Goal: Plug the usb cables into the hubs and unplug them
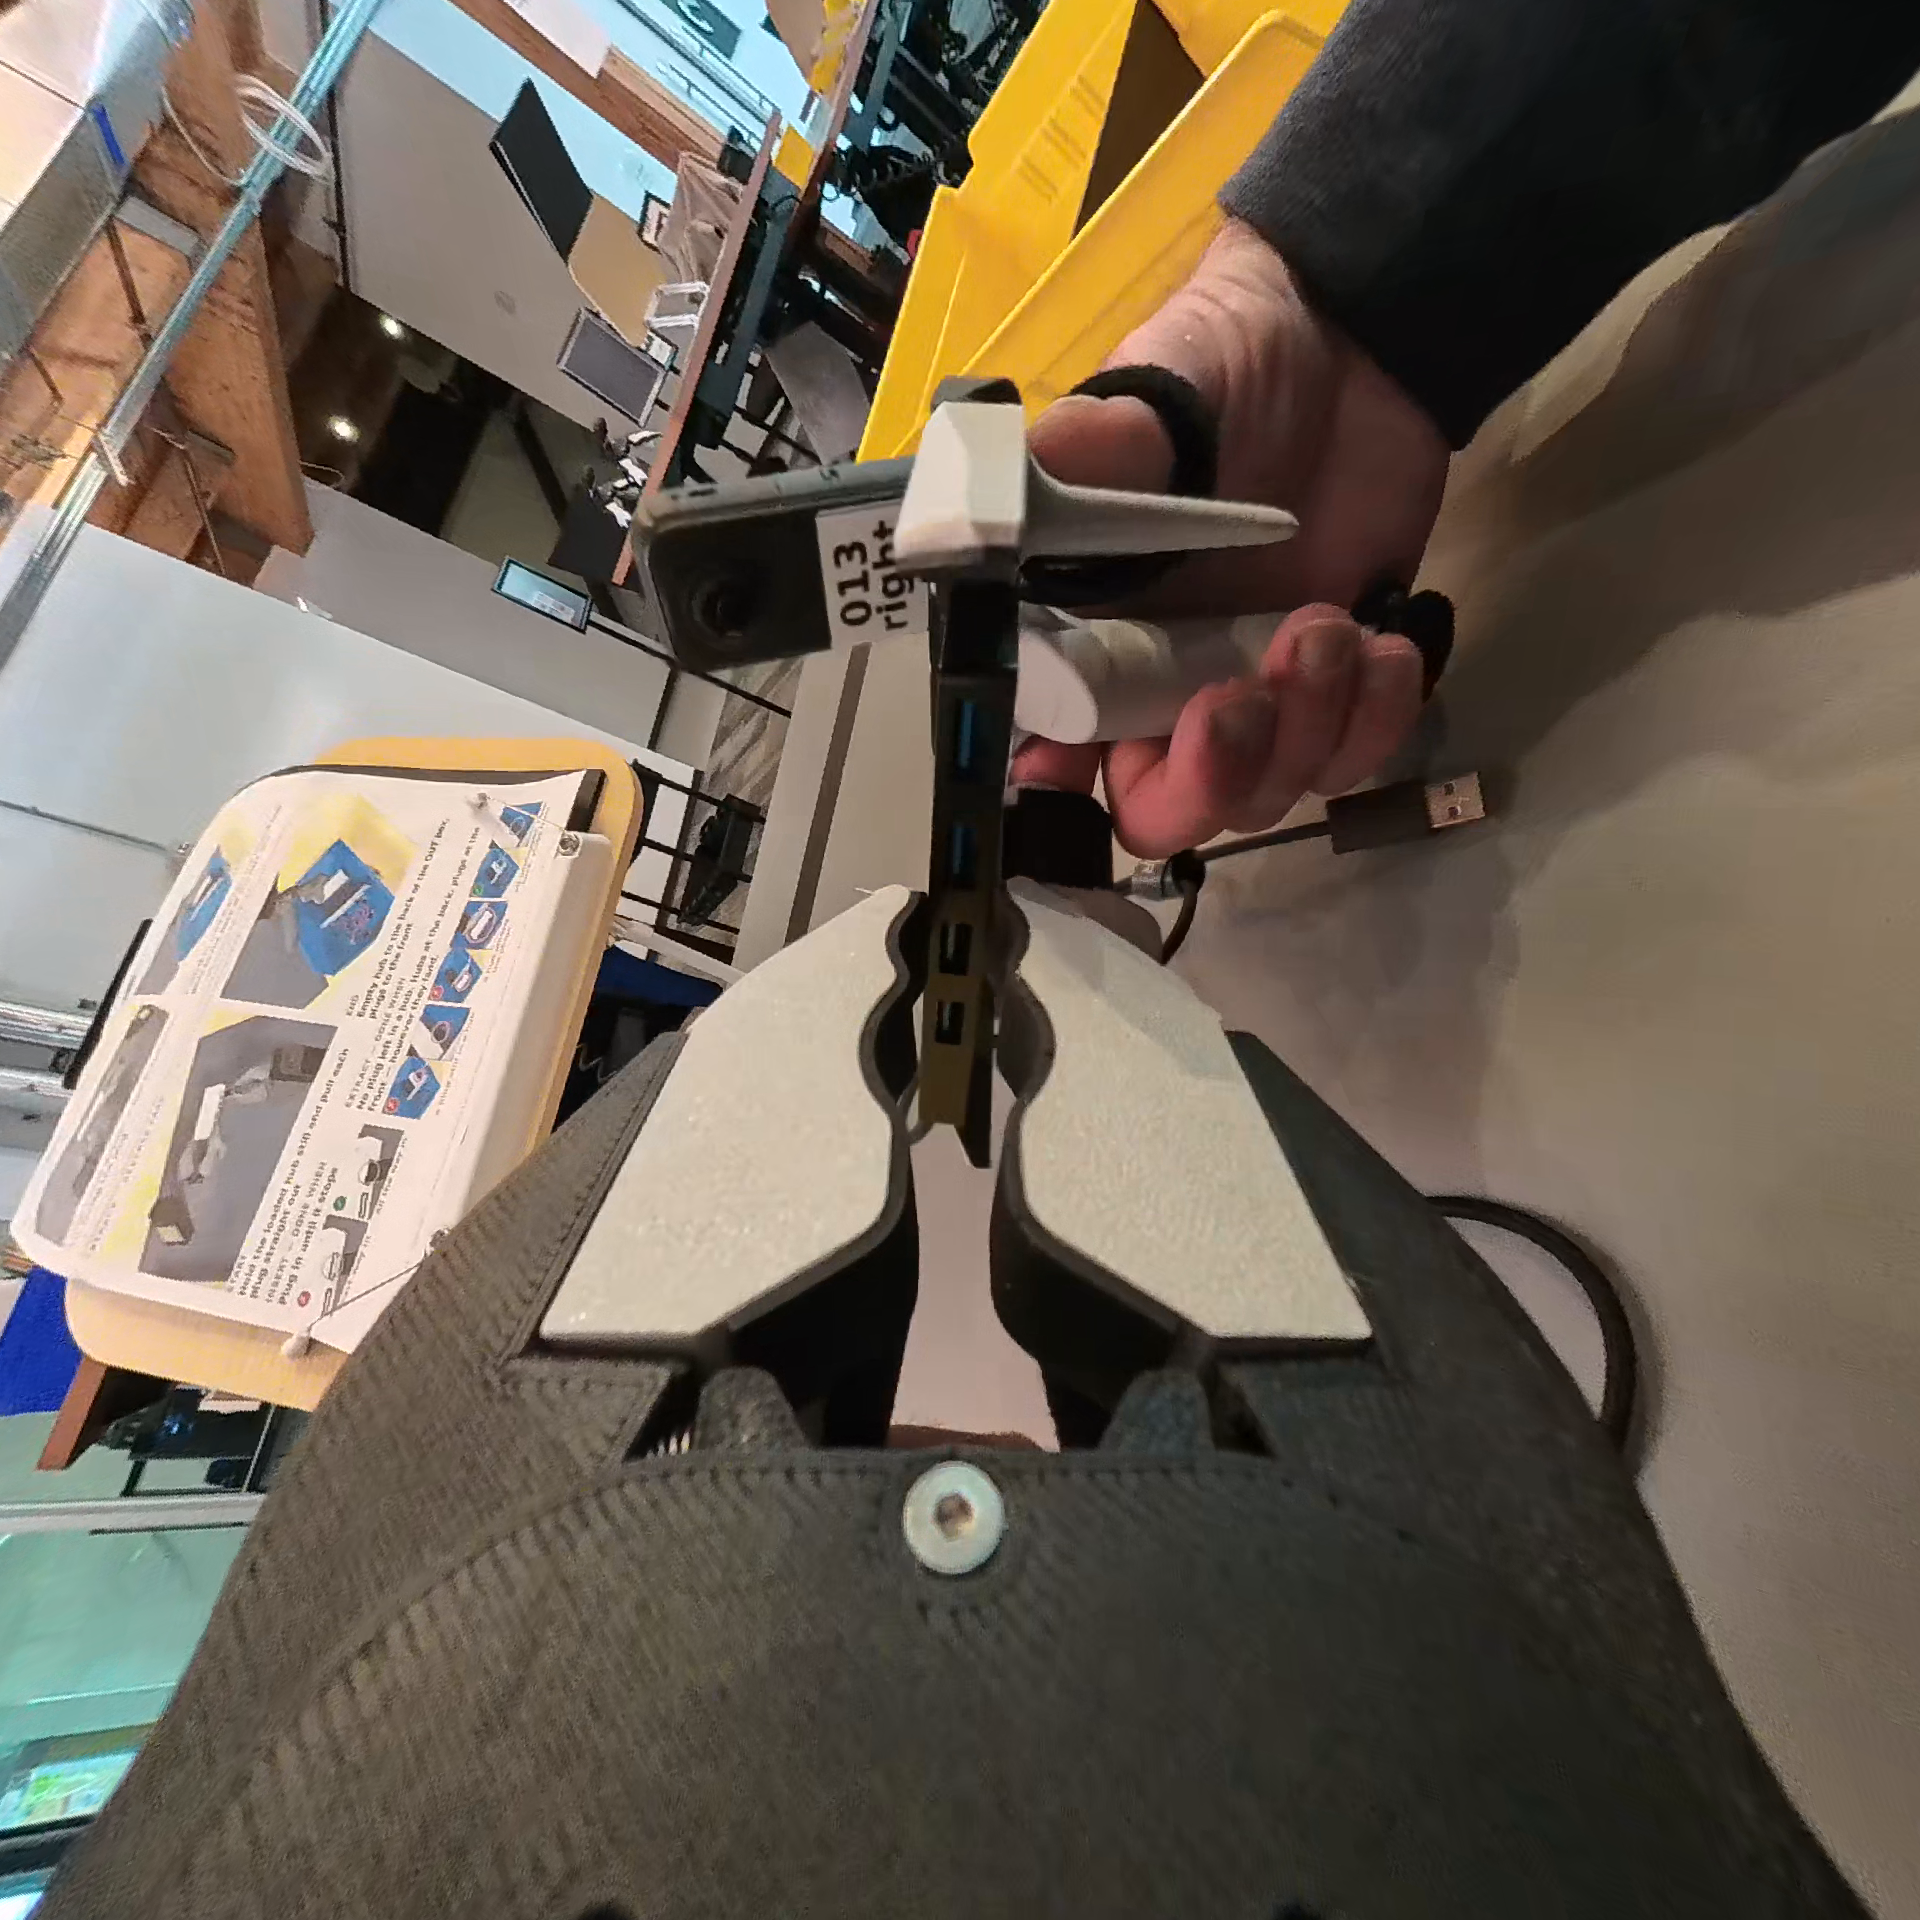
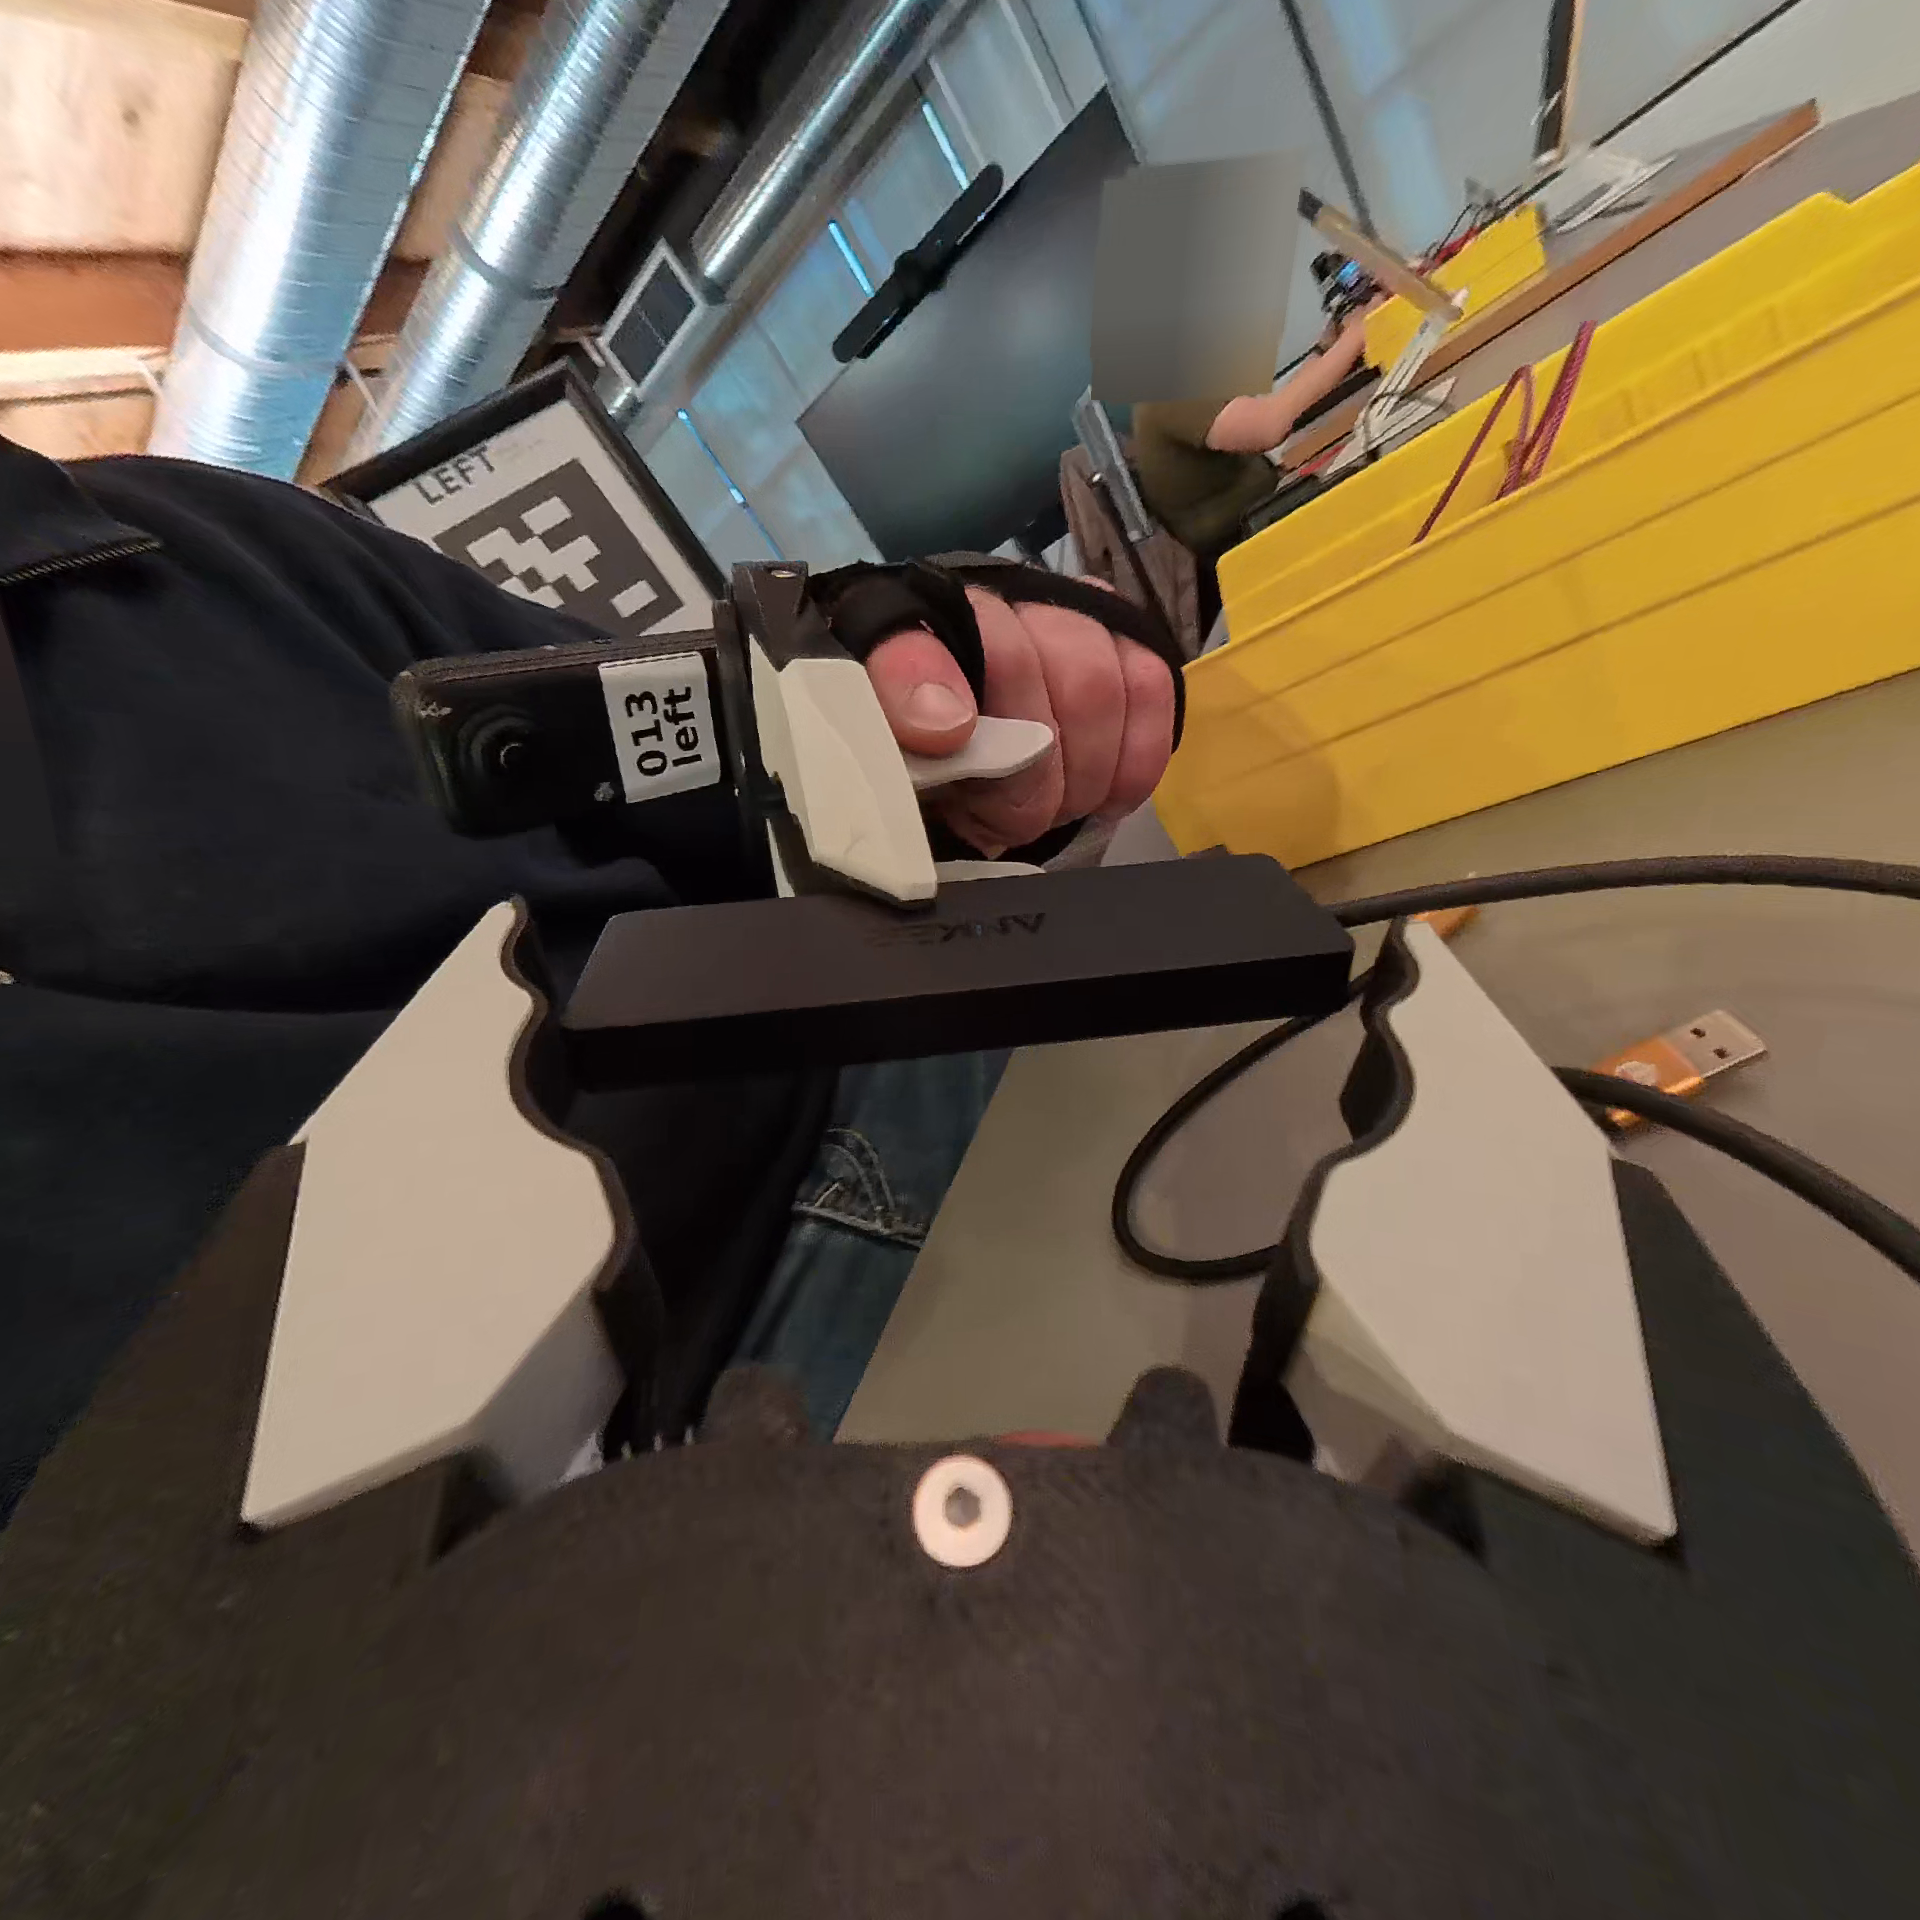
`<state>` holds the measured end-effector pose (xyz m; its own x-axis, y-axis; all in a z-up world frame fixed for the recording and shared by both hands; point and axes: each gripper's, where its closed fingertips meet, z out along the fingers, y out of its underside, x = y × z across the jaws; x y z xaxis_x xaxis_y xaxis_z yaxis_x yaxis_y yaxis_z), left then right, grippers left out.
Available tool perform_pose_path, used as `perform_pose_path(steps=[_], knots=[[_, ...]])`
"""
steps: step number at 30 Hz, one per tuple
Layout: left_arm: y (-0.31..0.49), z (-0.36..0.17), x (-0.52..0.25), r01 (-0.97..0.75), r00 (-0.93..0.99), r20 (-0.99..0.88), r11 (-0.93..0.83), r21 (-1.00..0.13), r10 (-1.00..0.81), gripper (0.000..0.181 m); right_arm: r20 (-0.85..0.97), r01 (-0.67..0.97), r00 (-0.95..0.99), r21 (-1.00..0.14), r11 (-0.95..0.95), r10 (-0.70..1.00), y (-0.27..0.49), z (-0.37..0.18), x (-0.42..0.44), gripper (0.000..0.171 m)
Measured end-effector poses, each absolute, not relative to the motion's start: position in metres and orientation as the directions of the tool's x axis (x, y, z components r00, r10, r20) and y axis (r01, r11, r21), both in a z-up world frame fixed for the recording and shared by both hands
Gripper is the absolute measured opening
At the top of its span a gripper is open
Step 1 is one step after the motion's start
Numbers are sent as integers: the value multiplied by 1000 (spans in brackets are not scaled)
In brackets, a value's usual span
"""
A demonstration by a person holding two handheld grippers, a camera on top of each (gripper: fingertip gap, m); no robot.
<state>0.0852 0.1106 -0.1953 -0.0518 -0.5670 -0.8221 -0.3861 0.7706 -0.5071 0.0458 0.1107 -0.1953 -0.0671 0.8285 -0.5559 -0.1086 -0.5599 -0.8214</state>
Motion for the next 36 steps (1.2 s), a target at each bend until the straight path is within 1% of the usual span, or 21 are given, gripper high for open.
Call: perform_pose_path(steps=[3, 9, 17, 19, 22, 26, 31, 32, 34, 35, 36], knots=[[108, -193, 85, -373, -53, -819, 772, -515, -572, 10, -519, -106, -66, -846, -523, 853, 104, -194, 43, 160], [103, -185, 87, -345, -57, -815, 778, -525, -576, 10, -518, -183, -104, -829, -528, 849, 106, -184, 47, 160], [98, -184, 88, -324, -71, -791, 764, -558, -608, 10, -522, -196, -140, -818, -540, 842, 102, -184, 47, 160], [97, -184, 88, -319, -77, -790, 766, -559, -608, 10, -532, -188, -171, -809, -558, 829, 99, -183, 47, 157], [99, -184, 88, -312, -83, -775, 755, -576, -626, 11, -544, -171, -223, -795, -582, 809, 94, -181, 51, 139], [100, -187, 87, -316, -99, -768, 752, -579, -633, 11, -538, -148, -203, -809, -569, 818, 95, -185, 51, 138], [104, -191, 87, -325, -102, -737, 723, -610, -668, 11, -552, -141, -159, -808, -572, 819, 101, -190, 51, 138], [107, -194, 87, -340, -104, -726, 710, -617, -680, 12, -551, -138, -144, -811, -568, 822, 102, -192, 51, 138], [115, -203, 89, -396, -99, -709, 682, -616, -698, 39, -550, -133, -143, -813, -567, 823, 100, -191, 50, 138], [118, -209, 89, -420, -105, -703, 672, -609, -703, 42, -552, -125, -129, -815, -566, 824, 101, -191, 49, 138], [121, -216, 90, -448, -109, -706, 668, -594, -700, 34, -552, -107, -126, -818, -564, 824, 99, -192, 47, 138]])
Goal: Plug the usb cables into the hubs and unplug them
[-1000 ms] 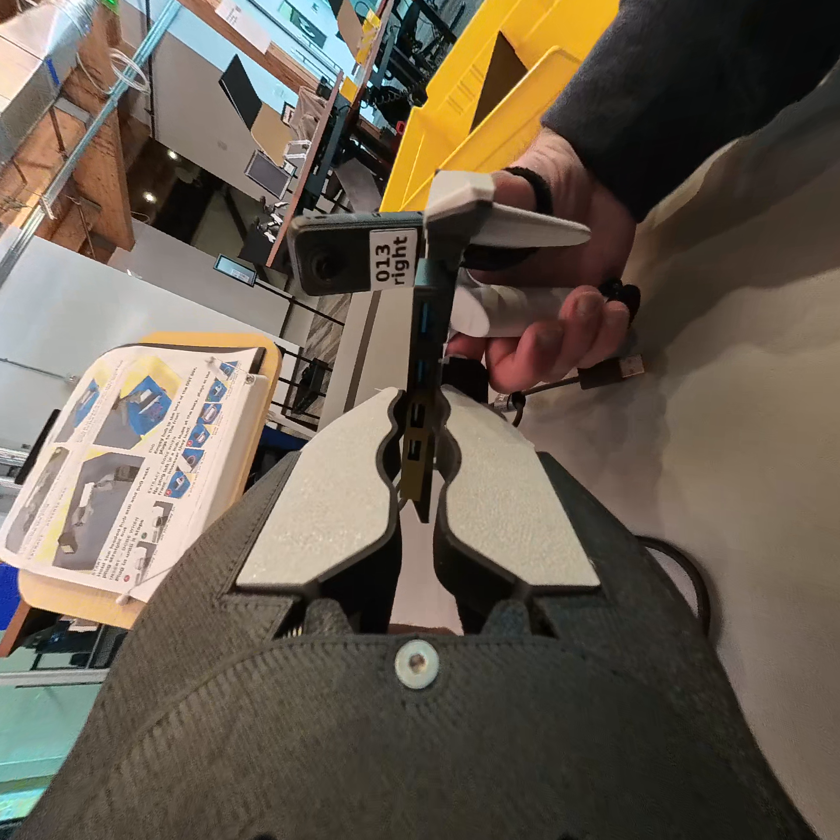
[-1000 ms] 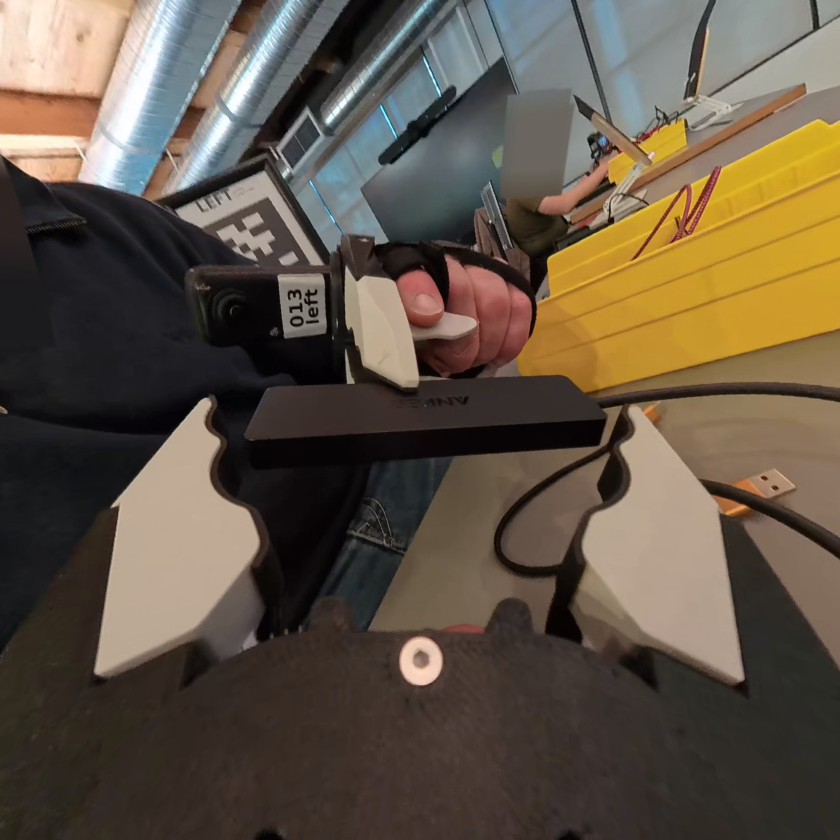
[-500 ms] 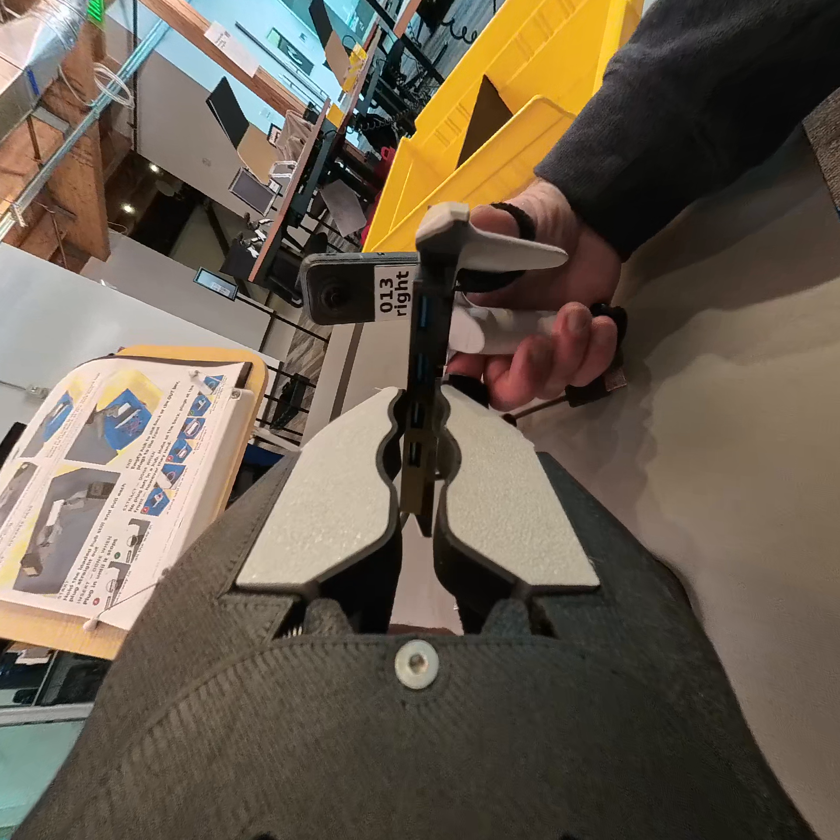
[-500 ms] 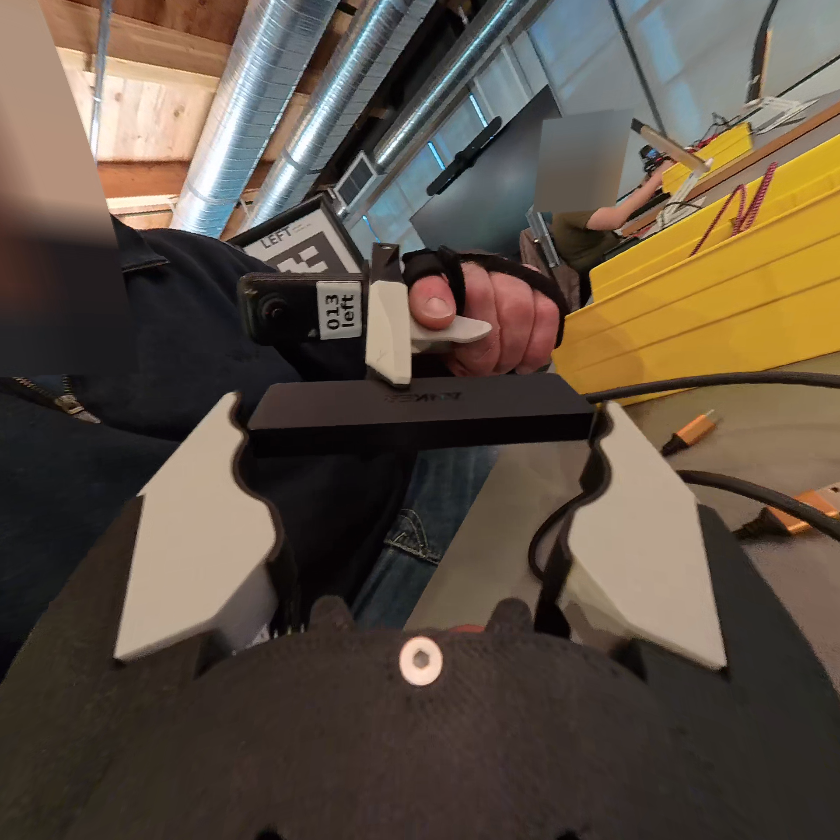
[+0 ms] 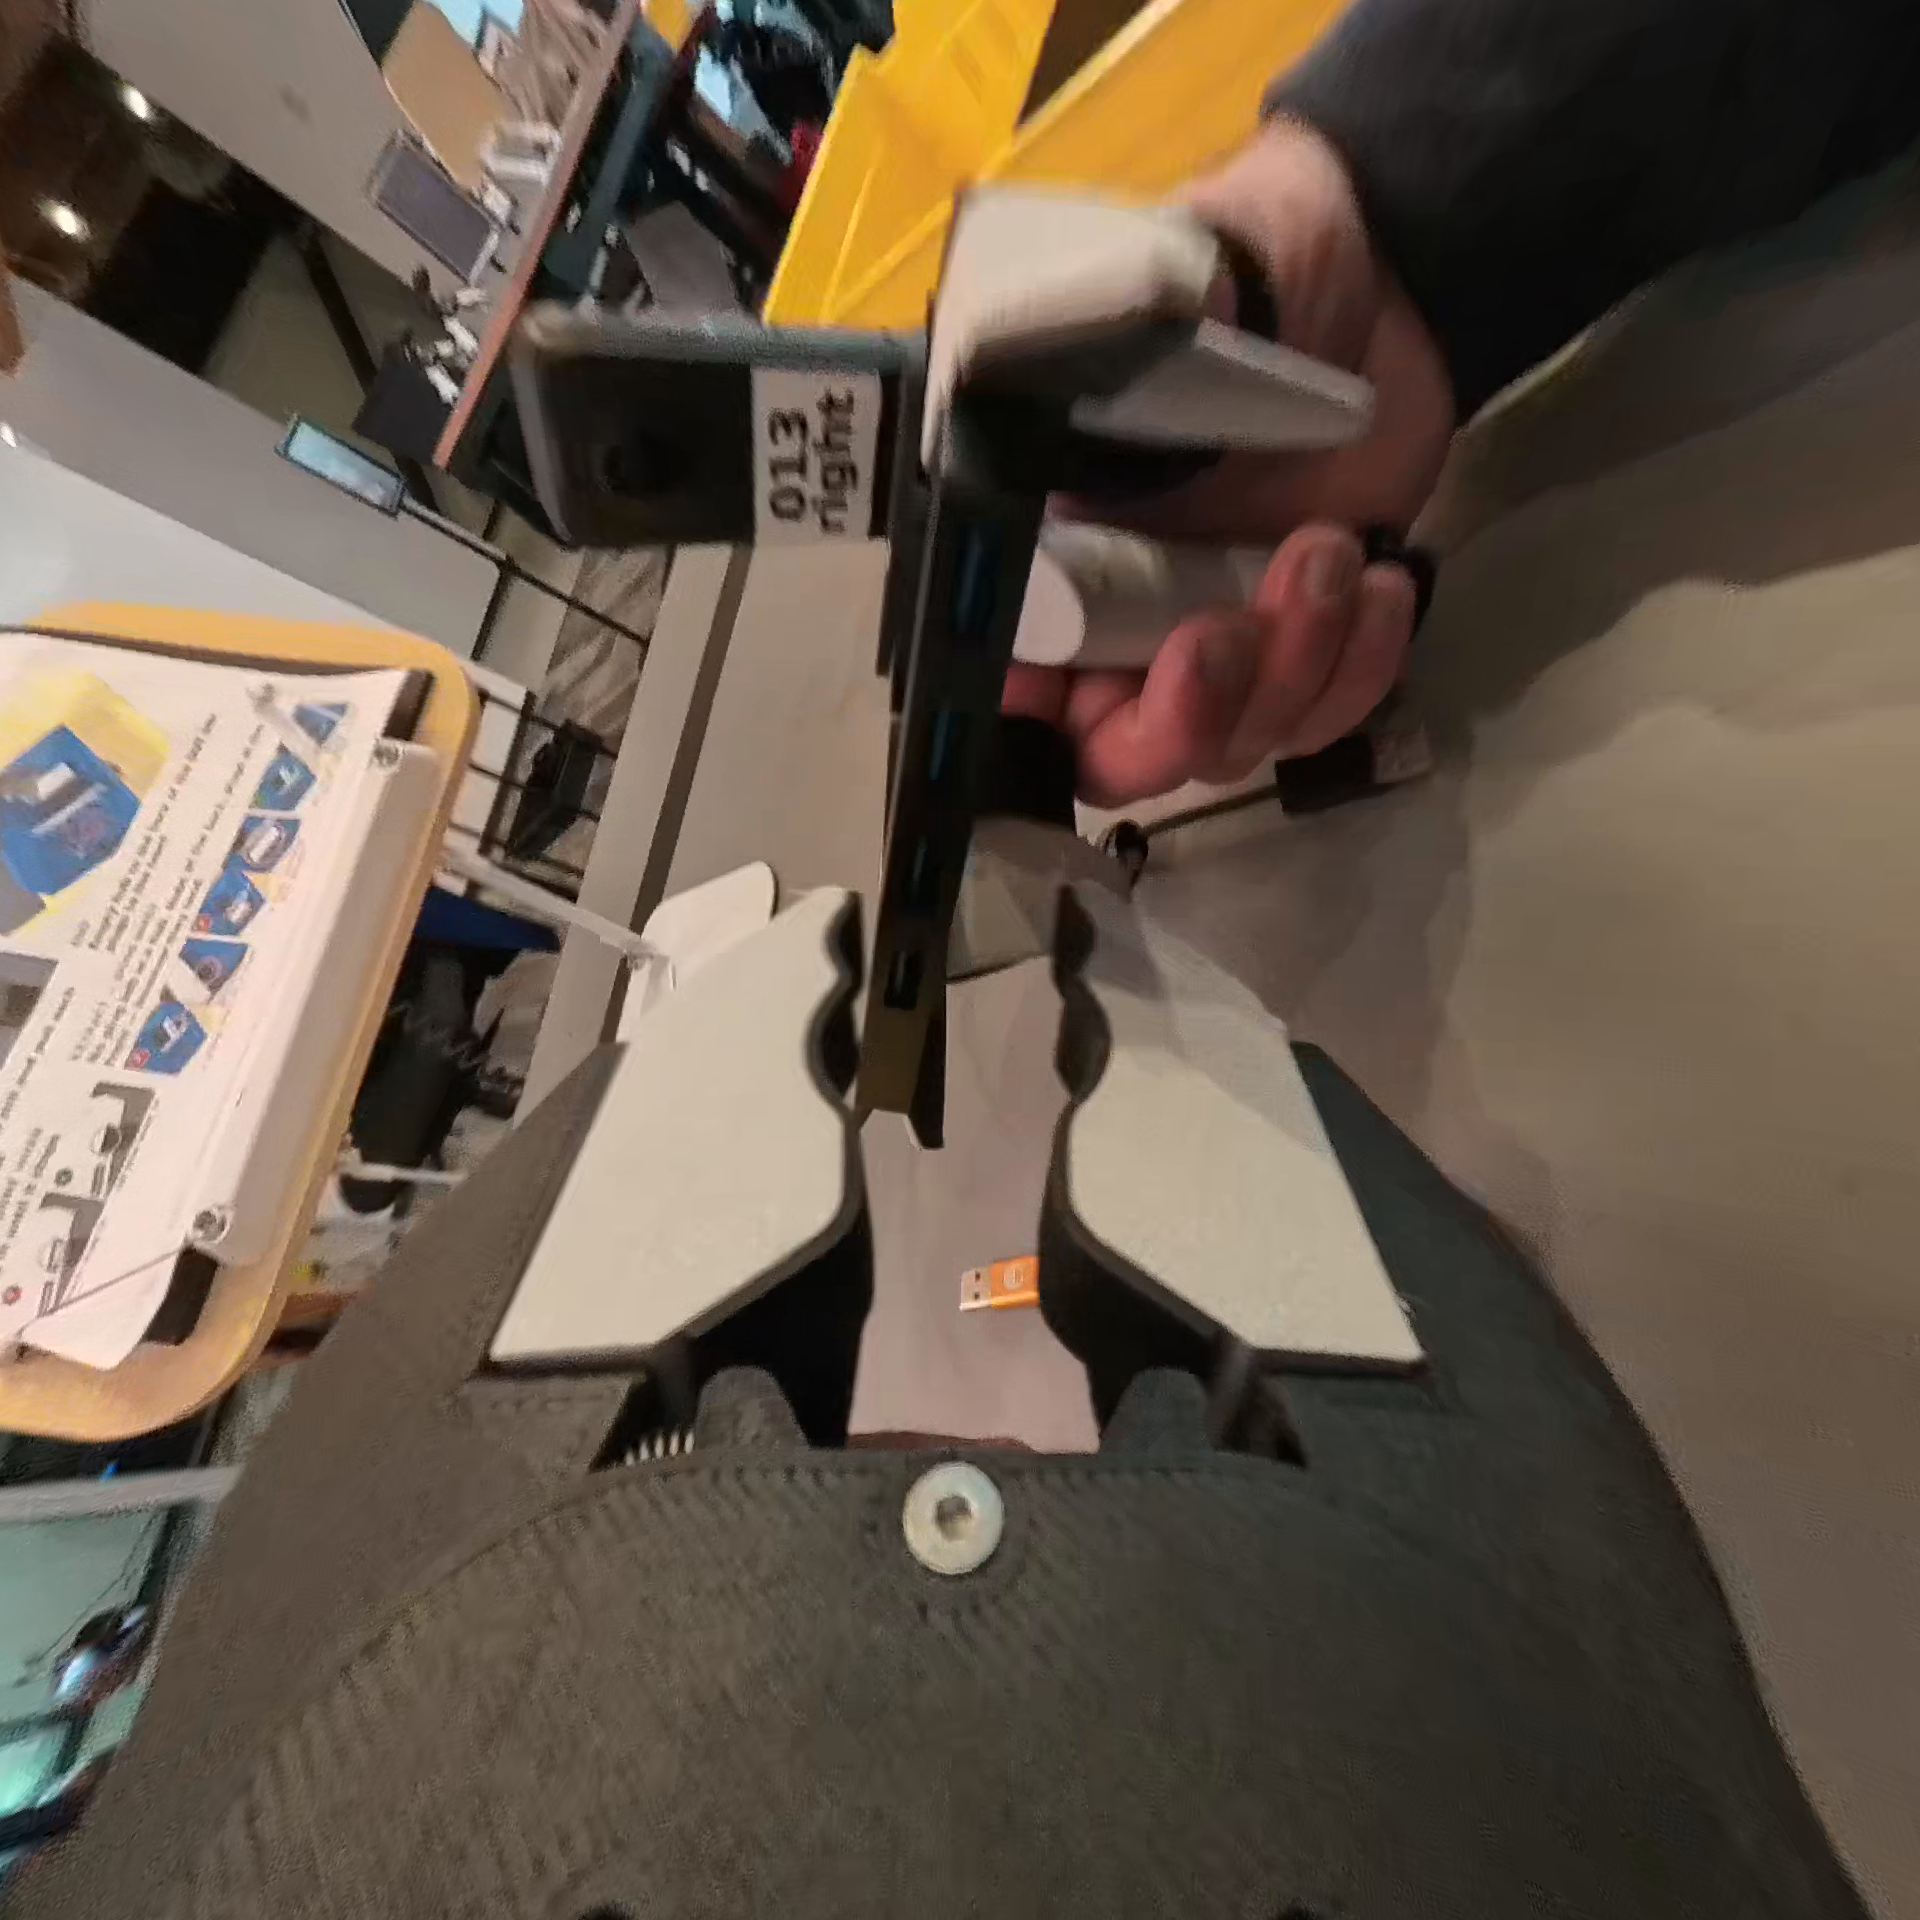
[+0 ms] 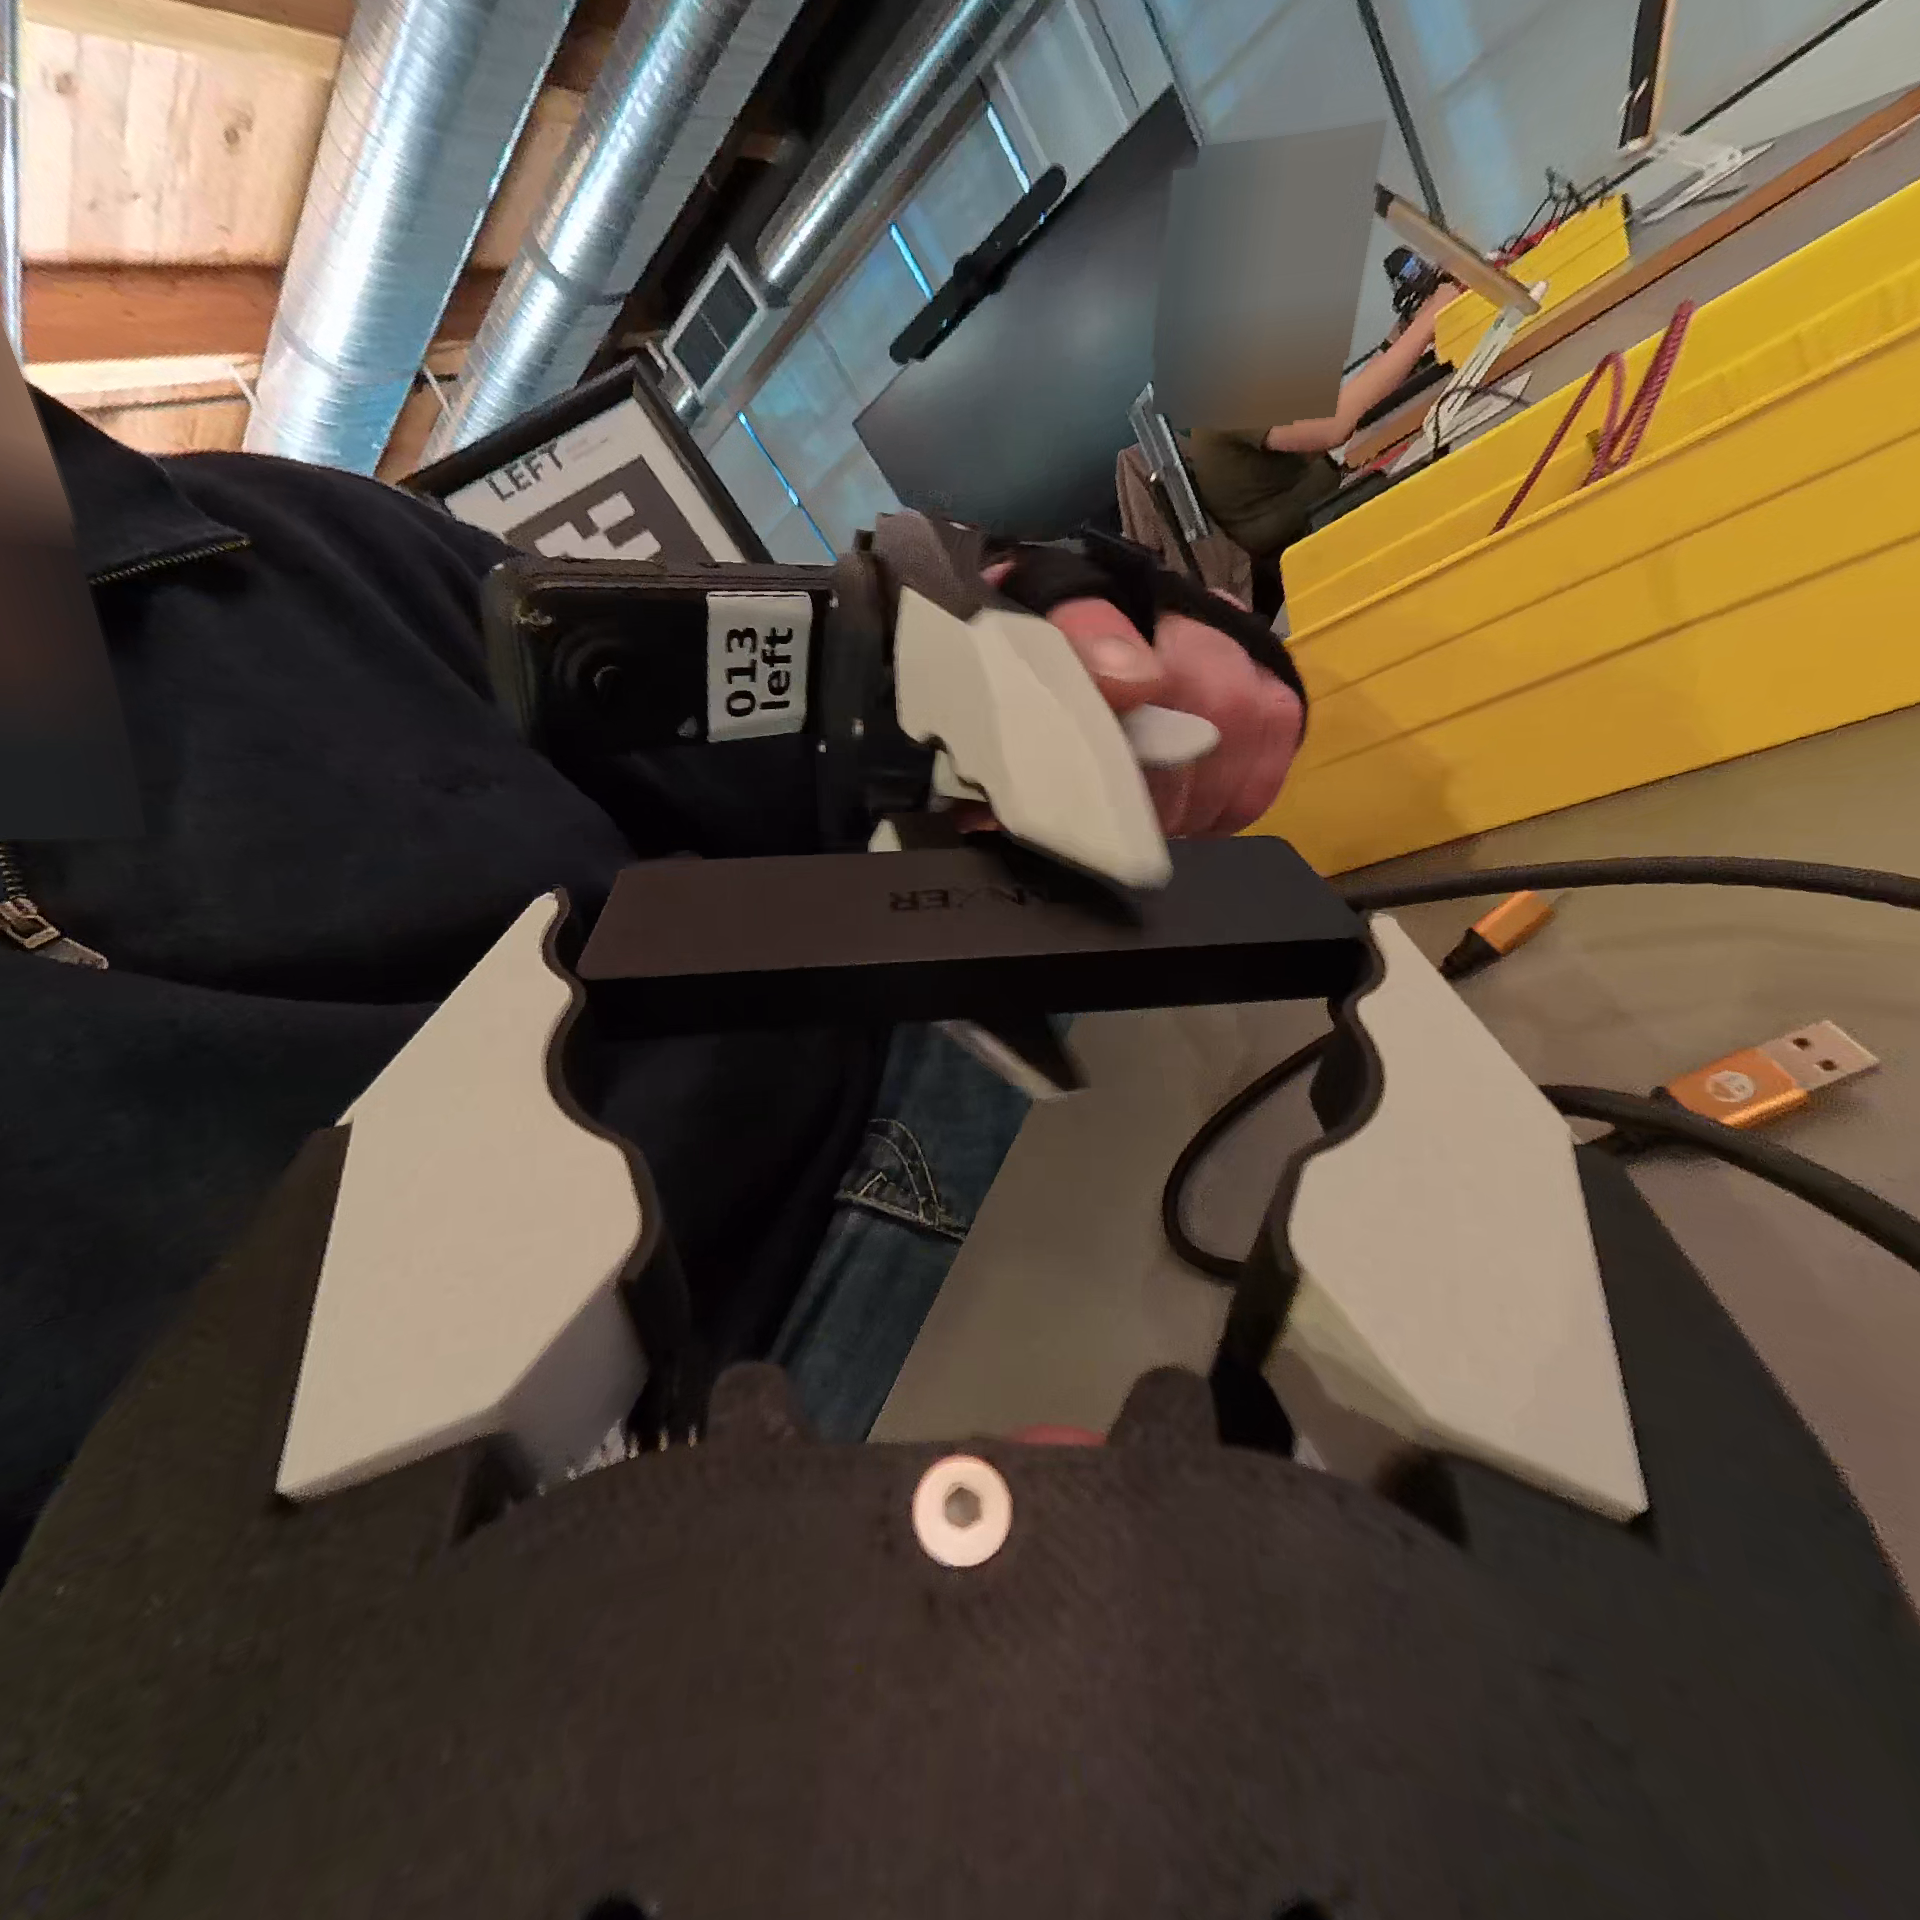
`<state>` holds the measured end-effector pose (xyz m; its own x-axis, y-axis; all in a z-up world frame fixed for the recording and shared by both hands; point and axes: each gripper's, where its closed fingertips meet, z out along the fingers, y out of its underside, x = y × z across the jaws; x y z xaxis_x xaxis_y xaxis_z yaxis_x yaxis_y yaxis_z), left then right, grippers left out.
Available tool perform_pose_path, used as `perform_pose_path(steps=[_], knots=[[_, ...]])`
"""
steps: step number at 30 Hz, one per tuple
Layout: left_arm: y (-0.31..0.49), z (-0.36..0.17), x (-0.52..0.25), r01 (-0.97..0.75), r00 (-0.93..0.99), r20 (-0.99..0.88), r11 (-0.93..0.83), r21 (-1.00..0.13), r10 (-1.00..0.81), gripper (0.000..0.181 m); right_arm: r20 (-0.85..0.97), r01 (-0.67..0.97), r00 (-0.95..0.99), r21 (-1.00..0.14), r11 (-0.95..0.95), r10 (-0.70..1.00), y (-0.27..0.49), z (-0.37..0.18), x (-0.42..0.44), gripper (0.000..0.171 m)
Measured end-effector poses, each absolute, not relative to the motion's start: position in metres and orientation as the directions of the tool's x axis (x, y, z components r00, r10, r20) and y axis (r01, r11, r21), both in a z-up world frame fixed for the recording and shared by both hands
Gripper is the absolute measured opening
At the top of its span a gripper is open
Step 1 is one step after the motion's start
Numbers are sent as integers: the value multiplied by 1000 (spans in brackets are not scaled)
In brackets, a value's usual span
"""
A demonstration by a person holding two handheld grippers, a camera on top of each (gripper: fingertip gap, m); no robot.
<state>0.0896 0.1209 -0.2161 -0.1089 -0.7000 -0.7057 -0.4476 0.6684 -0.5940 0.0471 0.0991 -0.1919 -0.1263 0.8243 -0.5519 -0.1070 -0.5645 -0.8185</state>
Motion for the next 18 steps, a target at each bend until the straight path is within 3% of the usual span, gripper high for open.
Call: perform_pose_path(steps=[2, 13, 18], knots=[[128, -217, 89, -464, -72, -742, 681, -567, -667, 12, -547, -57, -114, -830, -556, 829, 93, -197, 42, 138], [122, -209, 89, -415, -60, -775, 722, -554, -629, 11, -541, -198, -110, -810, -552, 834, 102, -180, 58, 142], [115, -204, 91, -389, -55, -797, 748, -538, -601, 11, -530, -140, -141, -826, -547, 836, 90, -179, 50, 140]])
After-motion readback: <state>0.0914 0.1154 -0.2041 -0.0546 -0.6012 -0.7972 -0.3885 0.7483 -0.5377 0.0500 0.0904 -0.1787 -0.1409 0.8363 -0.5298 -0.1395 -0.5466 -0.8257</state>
